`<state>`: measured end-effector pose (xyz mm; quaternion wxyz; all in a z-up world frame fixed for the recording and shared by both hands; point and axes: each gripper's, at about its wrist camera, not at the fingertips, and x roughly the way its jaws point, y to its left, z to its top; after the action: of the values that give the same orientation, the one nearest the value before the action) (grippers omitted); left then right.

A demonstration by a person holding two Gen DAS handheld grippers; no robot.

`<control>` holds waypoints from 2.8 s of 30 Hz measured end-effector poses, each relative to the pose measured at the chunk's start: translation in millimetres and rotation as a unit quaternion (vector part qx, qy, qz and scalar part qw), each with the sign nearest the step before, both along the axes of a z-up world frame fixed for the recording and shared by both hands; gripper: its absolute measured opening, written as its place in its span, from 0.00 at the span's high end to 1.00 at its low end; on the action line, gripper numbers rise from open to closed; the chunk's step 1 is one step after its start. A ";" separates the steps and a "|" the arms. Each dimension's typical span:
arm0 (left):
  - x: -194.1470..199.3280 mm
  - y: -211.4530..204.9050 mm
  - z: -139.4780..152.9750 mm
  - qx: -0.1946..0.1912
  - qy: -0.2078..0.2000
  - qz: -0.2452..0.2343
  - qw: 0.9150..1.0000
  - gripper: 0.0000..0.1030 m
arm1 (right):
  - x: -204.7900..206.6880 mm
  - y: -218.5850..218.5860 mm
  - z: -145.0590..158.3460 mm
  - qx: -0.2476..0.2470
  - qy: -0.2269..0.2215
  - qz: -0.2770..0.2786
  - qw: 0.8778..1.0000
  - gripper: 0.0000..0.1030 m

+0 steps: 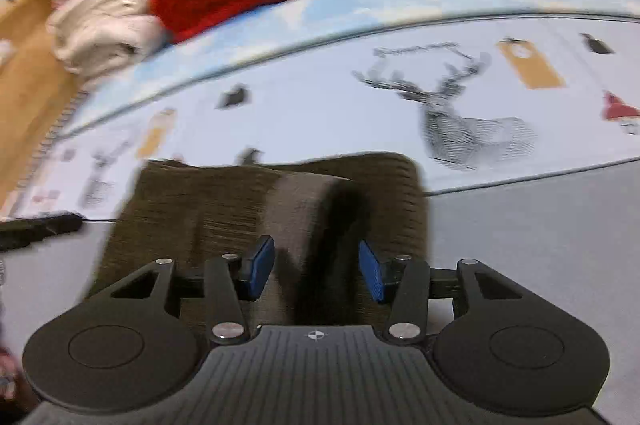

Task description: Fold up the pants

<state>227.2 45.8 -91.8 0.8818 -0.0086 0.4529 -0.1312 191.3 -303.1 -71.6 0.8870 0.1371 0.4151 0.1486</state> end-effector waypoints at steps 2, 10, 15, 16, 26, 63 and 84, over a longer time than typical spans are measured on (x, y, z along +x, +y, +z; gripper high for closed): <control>0.1 -15.6 -25.8 0.044 0.056 -0.035 0.997 0.43 | 1.3 7.4 -9.2 -0.022 0.023 0.023 0.999 0.43; -25.6 -33.1 -16.3 0.091 0.036 -0.085 0.992 0.41 | -11.8 9.5 -3.7 -0.055 0.031 0.008 0.998 0.36; -45.7 -57.1 -27.0 0.161 0.036 -0.128 0.978 0.41 | -21.4 23.9 -16.2 -0.132 0.065 0.038 0.988 0.32; -49.6 -59.0 -22.7 0.167 0.030 -0.116 0.979 0.41 | -25.3 23.4 -9.5 -0.135 0.056 0.031 0.989 0.33; -132.6 -14.9 77.3 0.103 -0.119 -0.014 0.987 0.14 | -120.0 12.0 63.6 -0.090 -0.066 -0.054 0.992 0.21; -163.5 -36.2 46.5 0.043 -0.059 0.081 0.994 0.10 | -157.3 -1.2 52.1 -0.099 -0.062 -0.113 0.987 0.24; -169.4 -60.0 20.9 0.053 -0.023 0.113 0.992 0.01 | -180.5 69.7 43.0 -0.156 -0.070 -0.066 0.983 0.10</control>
<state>57.9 -14.2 -70.9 0.9002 -0.0099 0.4353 -0.0064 10.8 -233.4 -28.6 0.9322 0.0138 0.3601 0.0323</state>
